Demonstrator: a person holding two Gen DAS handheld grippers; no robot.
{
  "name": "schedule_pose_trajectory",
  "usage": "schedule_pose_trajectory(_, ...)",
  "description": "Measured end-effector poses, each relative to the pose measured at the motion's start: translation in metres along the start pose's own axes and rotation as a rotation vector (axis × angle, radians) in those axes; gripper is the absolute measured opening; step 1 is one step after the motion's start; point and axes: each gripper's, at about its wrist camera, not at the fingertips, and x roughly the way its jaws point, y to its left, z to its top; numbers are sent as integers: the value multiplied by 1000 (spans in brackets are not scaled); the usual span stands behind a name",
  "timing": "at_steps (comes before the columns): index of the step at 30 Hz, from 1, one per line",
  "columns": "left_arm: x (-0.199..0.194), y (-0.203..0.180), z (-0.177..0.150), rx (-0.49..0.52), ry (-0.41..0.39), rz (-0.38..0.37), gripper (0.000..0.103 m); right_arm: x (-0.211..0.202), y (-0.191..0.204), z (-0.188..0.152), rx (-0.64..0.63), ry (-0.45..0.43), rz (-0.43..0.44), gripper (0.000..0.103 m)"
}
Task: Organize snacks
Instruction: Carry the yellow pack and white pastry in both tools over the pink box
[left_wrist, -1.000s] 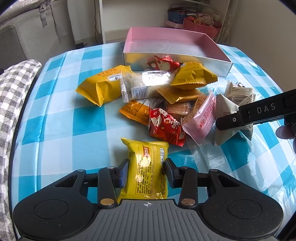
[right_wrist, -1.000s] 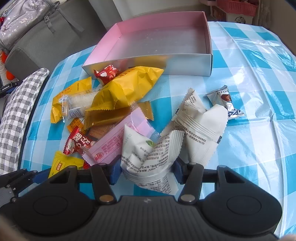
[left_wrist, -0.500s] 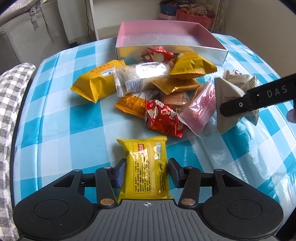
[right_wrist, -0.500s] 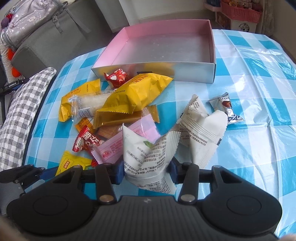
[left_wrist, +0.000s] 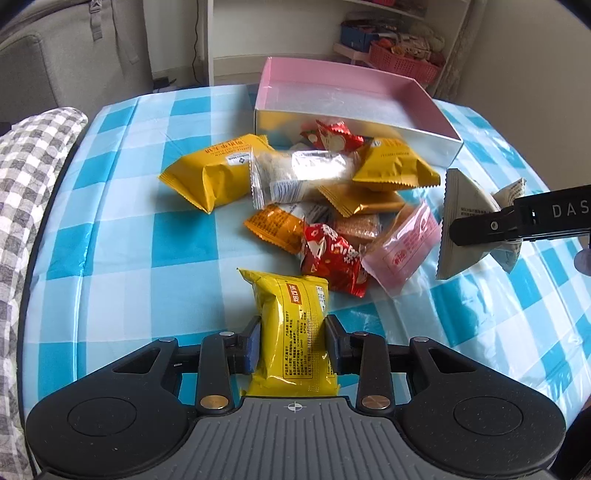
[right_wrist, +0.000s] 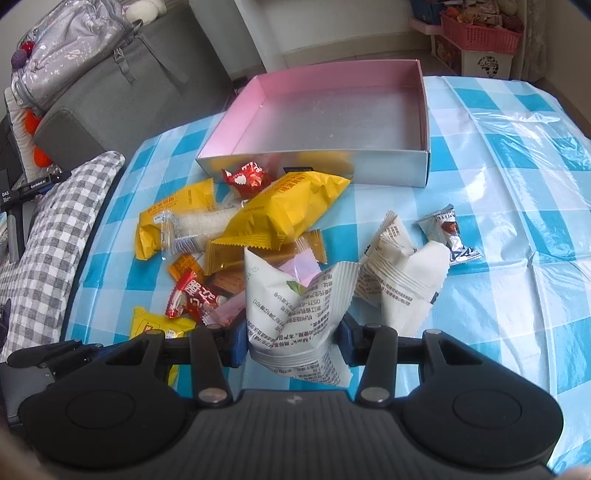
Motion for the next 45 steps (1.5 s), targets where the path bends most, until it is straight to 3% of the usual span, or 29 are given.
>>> schedule_pose_trajectory(14, -26, 5, 7, -76, -111, 20, 28, -23, -4, 18, 83, -80, 66, 43)
schedule_pose_trajectory(23, -37, -3, 53, -70, -177, 6, 28, -27, -19, 51, 128, -127, 36, 43)
schedule_pose_trajectory(35, 37, -13, 164, -47, -242, 10, 28, 25, -50, 107, 170, -181, 63, 43)
schedule_pose_trajectory(45, 113, -17, 198, 1, -248, 71, 28, 60, -72, 120, 182, -165, 47, 43)
